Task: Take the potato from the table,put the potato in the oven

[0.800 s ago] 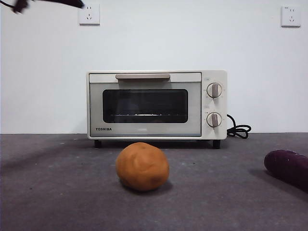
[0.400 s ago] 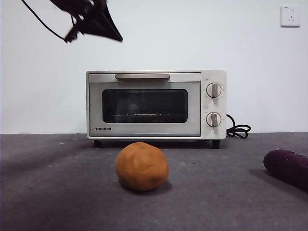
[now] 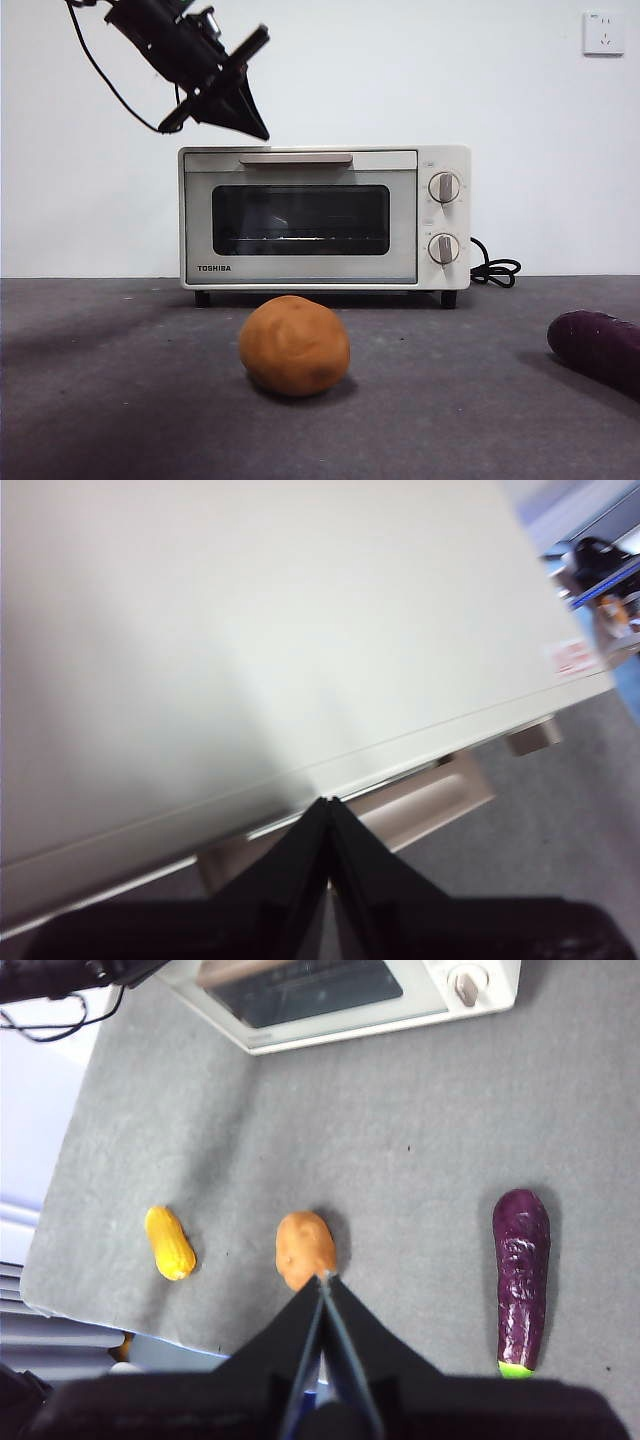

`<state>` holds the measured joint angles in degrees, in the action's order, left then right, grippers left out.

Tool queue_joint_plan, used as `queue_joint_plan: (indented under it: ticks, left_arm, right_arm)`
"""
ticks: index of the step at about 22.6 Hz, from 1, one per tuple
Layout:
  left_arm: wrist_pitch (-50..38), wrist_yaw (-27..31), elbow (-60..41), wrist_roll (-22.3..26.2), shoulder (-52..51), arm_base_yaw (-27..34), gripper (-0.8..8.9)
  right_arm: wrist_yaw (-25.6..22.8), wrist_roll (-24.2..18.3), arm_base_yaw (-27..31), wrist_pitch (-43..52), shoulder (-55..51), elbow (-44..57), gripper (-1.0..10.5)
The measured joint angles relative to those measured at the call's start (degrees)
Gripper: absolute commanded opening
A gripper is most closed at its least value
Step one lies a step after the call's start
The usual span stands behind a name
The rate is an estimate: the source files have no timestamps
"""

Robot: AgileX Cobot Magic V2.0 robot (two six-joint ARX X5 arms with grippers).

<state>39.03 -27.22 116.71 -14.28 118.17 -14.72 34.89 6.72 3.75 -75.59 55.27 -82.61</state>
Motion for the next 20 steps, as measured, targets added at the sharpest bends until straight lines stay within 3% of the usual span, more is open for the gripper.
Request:
queue_joint_plan:
  ticks: [8, 20]
  left_arm:
    - [3.13, 6.71, 0.74, 5.57, 0.74, -1.40, -0.06]
    - [6.43, 6.88, 1.20, 6.84, 0.46, -1.68, -0.06]
  right_arm:
    - [-0.02, -0.33, 0.00, 0.02, 0.02, 0.00, 0.0]
    - [-0.02, -0.33, 0.00, -0.28, 0.00, 0.00, 0.0]
